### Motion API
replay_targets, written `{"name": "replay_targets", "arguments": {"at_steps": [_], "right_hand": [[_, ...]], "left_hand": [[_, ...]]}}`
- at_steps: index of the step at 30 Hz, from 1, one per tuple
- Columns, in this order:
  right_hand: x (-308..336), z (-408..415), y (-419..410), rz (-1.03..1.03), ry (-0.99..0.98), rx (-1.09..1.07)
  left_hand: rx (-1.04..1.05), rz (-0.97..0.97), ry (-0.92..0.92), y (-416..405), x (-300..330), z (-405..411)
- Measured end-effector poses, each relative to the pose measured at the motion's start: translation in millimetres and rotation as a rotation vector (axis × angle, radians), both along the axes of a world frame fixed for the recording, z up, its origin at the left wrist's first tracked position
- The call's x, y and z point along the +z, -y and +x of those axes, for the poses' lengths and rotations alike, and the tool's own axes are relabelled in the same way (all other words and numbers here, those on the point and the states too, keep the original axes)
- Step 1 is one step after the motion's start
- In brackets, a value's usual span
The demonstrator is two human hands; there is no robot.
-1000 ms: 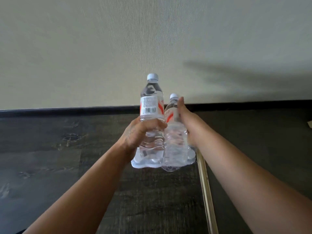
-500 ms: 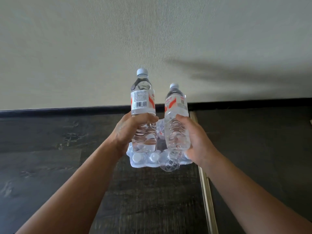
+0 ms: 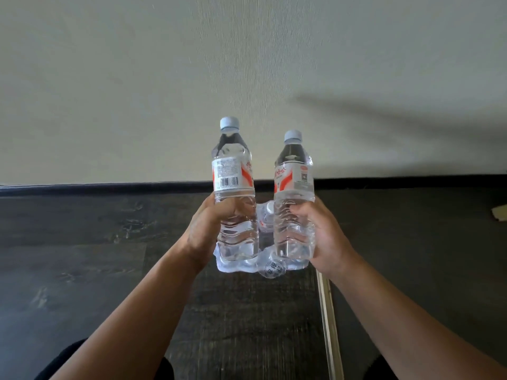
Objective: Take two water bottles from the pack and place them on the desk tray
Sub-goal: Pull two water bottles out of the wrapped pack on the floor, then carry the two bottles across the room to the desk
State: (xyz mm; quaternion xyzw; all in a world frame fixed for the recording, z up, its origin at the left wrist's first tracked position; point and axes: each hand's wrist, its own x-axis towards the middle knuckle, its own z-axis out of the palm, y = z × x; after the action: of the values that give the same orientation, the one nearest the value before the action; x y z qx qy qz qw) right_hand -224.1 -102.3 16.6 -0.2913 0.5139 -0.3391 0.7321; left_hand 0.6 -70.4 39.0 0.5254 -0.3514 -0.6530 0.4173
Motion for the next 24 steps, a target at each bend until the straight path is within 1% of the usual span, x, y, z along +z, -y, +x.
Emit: {"name": "replay_targets", "arguments": {"at_steps": [4, 7, 11, 16, 20, 24], "right_hand": [[57.8, -7.2, -16.4, -0.038, 0.035, 0.042], [119.2, -10.7, -32.2, -0.023, 0.015, 0.032], [211.0, -16.9, -47.2, -0.033, -0.003, 0.041], [341.8, -23.9, -67.0, -0.015, 0.0, 0.077], [439.8, -25.5, -84.8, -0.005, -0.018, 0.103], [524.1, -24.3, -103.3, 0.008, -0.044, 0.128]], "left_hand": [[-0.013, 0.026, 0.013, -13.8, 66.1, -4.0], [-0.011, 0.05, 0.041, -26.6, 129.3, -6.3], [-0.064, 0.054, 0.093, -47.1, 223.0, -9.4], [-0.082, 0.066, 0.092, -83.2, 352.8, -11.9], [-0.068, 0.069, 0.08, -110.8, 450.4, -8.8], [-0.022, 0.068, 0.077, -138.3, 529.6, -6.9]]}}
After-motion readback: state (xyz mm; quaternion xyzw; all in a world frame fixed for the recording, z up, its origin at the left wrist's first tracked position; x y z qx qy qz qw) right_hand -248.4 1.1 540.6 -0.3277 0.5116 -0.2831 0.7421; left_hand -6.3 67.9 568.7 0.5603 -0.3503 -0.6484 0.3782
